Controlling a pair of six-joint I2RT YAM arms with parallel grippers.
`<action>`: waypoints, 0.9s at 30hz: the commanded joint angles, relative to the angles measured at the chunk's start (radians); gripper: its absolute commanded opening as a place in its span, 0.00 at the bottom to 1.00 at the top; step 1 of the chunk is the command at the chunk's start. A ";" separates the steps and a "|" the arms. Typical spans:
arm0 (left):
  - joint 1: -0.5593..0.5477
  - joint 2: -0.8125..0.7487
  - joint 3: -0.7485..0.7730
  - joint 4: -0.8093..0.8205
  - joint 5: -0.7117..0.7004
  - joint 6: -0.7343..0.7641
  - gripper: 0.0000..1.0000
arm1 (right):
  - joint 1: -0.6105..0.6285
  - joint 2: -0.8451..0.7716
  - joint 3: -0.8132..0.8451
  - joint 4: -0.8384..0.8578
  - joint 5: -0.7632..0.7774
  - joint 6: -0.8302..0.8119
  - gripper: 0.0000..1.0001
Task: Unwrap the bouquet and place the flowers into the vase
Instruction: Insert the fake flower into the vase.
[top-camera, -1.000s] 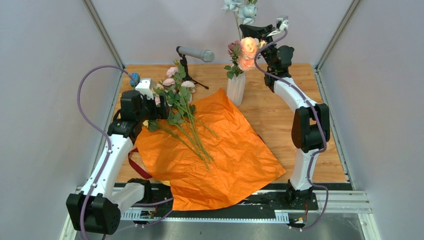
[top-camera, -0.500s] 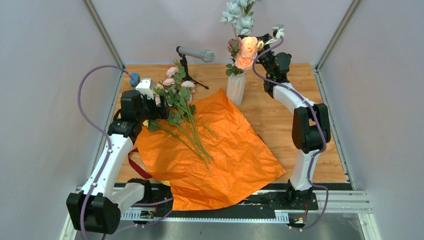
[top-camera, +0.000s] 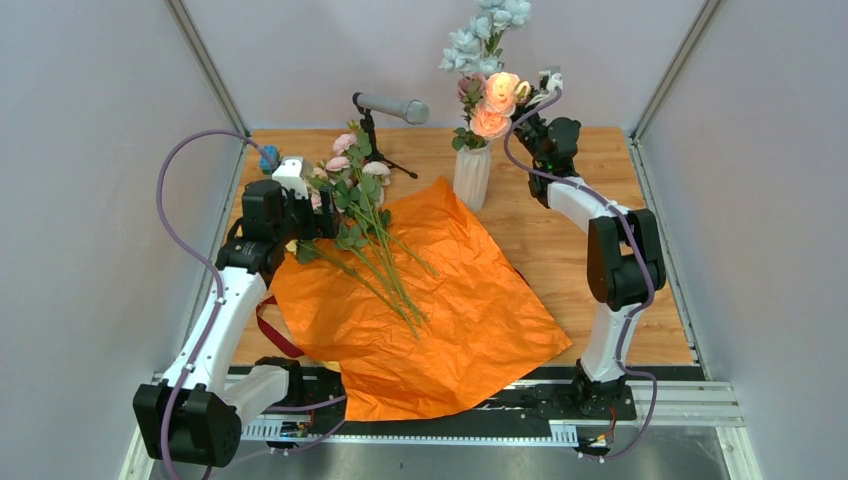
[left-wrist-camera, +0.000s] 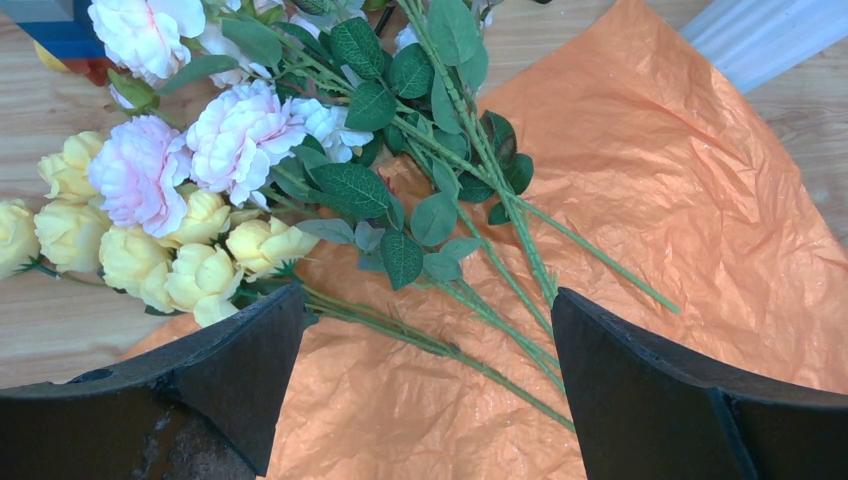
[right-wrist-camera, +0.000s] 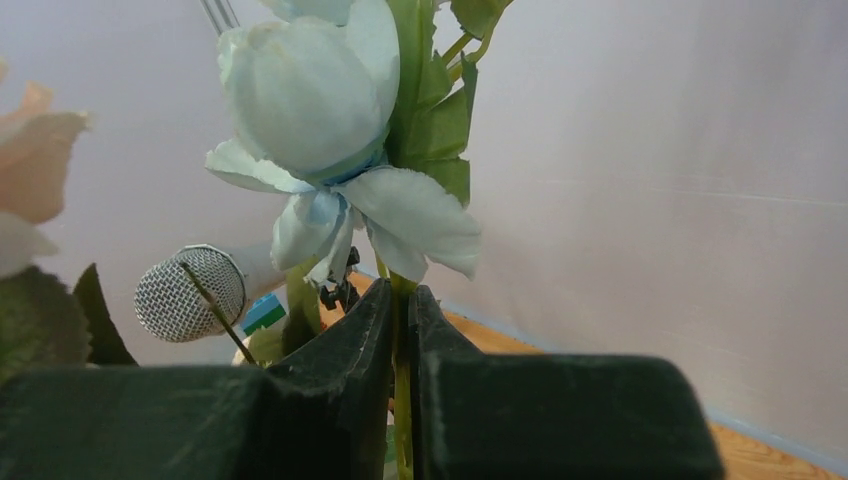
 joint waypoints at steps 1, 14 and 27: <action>0.007 0.001 0.002 0.033 0.007 0.015 1.00 | -0.006 -0.053 -0.030 0.037 -0.037 -0.017 0.09; 0.007 0.003 0.004 0.029 0.008 0.015 1.00 | -0.017 -0.110 -0.112 0.006 -0.045 -0.049 0.20; 0.006 -0.004 0.004 0.029 0.010 0.013 1.00 | -0.040 -0.197 -0.198 -0.047 -0.034 -0.078 0.36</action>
